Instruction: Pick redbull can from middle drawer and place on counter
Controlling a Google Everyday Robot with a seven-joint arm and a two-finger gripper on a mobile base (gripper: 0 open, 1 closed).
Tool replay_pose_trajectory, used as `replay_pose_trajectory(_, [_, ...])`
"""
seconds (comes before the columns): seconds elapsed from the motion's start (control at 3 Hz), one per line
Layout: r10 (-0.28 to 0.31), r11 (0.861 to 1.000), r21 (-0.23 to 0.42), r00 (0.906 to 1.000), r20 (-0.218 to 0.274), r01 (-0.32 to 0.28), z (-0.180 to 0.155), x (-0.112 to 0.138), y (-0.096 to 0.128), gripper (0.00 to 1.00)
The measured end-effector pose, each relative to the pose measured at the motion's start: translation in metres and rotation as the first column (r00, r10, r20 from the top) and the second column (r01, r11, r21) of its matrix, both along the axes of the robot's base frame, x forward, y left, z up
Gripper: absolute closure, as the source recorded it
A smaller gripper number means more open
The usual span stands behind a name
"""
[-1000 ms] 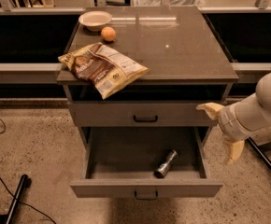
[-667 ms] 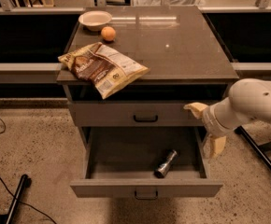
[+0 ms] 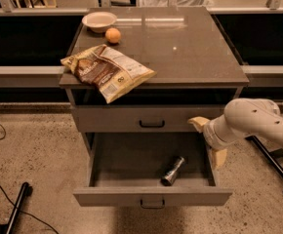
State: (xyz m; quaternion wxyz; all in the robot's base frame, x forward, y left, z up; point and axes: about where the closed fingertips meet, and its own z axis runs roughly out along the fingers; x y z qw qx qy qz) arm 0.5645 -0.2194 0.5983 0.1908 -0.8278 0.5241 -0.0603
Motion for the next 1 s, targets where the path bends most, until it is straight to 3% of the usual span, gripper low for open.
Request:
replay_pose_trajectory(0.33, [0.022,1.0,0.01,0.9991,-0.035,-0.022,-0.019,0.006,-0.001,0.0])
replay_pose_trajectory(0.67, [0.183,0.982,0.075,0.9782,-0.099,-0.175,-0.096,0.004,0.014,0.0])
replay_pose_trajectory(1.0, [0.348,0.937,0.078,0.9307,-0.112,-0.341,-0.145,-0.003,0.02,0.0])
